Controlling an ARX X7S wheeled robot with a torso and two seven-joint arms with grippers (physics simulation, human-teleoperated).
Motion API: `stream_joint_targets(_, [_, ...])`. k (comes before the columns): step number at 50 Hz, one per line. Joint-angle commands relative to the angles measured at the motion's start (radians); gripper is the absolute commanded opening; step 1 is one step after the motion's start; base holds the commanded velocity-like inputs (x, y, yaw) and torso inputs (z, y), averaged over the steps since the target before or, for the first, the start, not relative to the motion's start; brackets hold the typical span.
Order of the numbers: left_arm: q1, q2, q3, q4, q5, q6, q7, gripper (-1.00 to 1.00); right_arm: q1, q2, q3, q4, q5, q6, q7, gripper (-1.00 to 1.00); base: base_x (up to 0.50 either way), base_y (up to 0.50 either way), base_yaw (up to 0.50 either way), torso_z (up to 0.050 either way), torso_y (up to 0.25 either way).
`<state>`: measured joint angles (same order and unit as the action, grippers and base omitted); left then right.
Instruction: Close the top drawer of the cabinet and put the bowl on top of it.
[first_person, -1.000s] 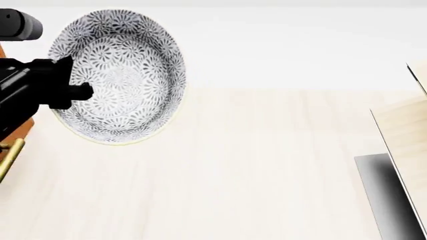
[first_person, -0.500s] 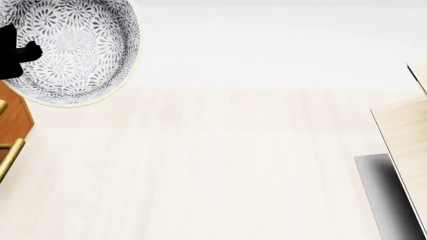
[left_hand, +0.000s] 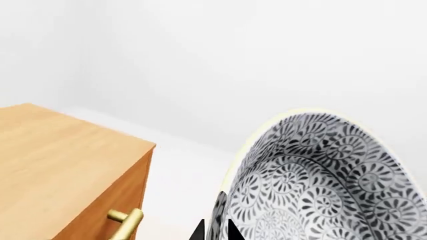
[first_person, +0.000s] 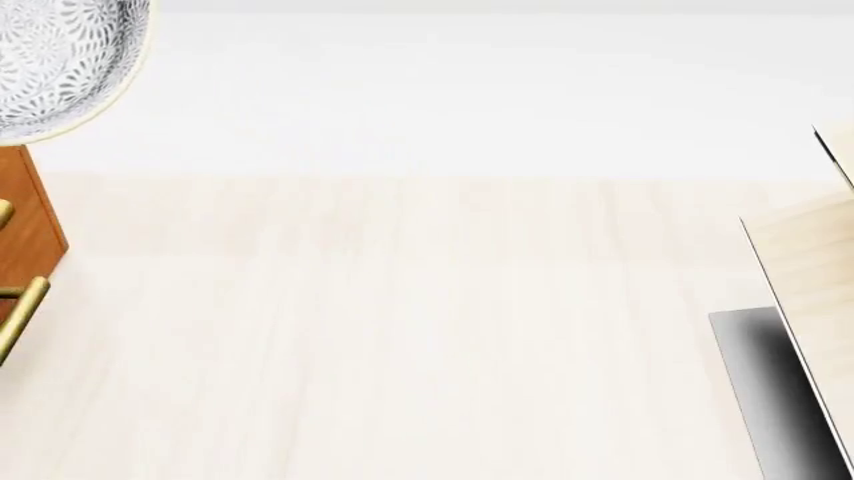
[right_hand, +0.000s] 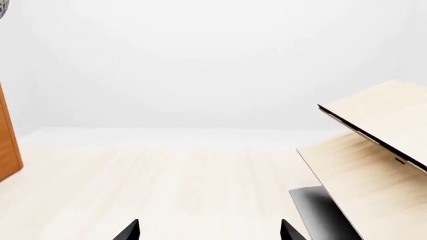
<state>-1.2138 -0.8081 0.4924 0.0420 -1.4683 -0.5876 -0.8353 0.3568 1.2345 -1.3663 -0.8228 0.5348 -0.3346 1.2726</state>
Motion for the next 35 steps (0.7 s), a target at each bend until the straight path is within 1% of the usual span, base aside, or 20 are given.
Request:
stream_joint_targets(1, [-0.021,-0.042,-0.043,0.011,0.003,0.013,-0.044,-1.0,-0.014,-0.007,-0.003,0.022,-0.015,-0.02,-0.004,1.0,0.0,0.0,0.0,0.0,0.0])
stream_joint_targets(8, [-0.027,-0.054,-0.058,-0.018,0.003,0.02,-0.035,-1.0,-0.026,-0.005,-0.004,0.032,-0.024,-0.037,-0.003,1.0,0.0,0.0,0.0,0.0,0.0])
stream_joint_targets(9, [-0.025,-0.057,-0.062,-0.019,0.001,0.023,-0.04,-1.0,-0.005,0.02,0.006,-0.017,0.003,-0.009,0.001,1.0,0.0,0.0,0.0,0.0,0.0])
stream_joint_targets(11, [-0.025,-0.062,-0.069,-0.023,-0.003,0.027,-0.047,-1.0,-0.023,-0.001,-0.002,0.023,-0.021,-0.032,-0.002,1.0,0.0,0.0,0.0,0.0,0.0])
stream_joint_targets(20, [-0.003,-0.085,-0.093,-0.036,-0.001,0.048,-0.081,-1.0,-0.029,-0.001,-0.001,0.028,-0.024,-0.036,-0.002,1.0,0.0,0.0,0.0,0.0,0.001])
stream_joint_targets(30, [-0.011,-0.101,-0.11,-0.053,-0.006,0.053,-0.083,-1.0,-0.023,-0.006,0.003,0.025,-0.016,-0.024,-0.006,1.0,0.0,0.0,0.0,0.002,0.0])
stream_joint_targets(35, [0.012,-0.102,-0.116,-0.067,-0.007,0.067,-0.07,-1.0,-0.02,-0.008,0.006,0.025,-0.011,-0.02,-0.009,1.0,0.0,0.0,0.0,0.0,0.0])
